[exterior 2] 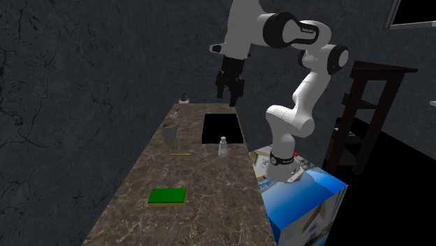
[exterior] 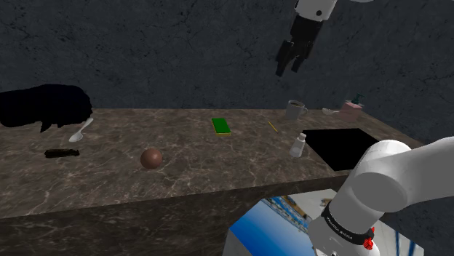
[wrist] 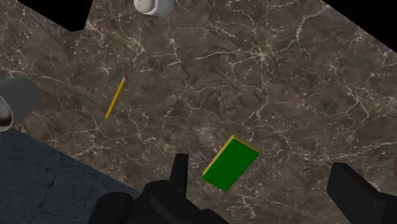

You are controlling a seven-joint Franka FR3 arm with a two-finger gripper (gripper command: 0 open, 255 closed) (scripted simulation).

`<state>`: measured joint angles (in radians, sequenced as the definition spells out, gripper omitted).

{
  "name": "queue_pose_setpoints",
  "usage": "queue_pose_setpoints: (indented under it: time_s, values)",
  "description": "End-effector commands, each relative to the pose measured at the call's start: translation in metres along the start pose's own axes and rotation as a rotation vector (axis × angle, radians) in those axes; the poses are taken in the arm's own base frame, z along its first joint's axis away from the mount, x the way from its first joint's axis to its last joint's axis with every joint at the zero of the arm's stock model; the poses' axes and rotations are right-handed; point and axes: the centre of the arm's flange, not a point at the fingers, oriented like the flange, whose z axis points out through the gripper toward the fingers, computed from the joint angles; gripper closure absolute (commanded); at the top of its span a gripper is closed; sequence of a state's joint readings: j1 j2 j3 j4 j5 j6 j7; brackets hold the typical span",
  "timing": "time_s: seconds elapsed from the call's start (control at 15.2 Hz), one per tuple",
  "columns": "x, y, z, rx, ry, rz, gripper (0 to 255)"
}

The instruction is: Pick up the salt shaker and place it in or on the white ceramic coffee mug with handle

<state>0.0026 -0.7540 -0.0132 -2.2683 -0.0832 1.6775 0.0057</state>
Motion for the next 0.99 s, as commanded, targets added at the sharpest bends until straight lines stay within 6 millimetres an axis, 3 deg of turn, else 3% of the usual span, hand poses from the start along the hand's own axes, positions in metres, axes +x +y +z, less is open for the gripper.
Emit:
queue_pose_setpoints:
  time_s: [0.0, 0.92]
  values:
    - [0.000, 0.000, 0.000, 0.000, 0.000, 0.000, 0]
    - [-0.072, 0.102, 0.142, 0.071, -0.024, -0.052, 0]
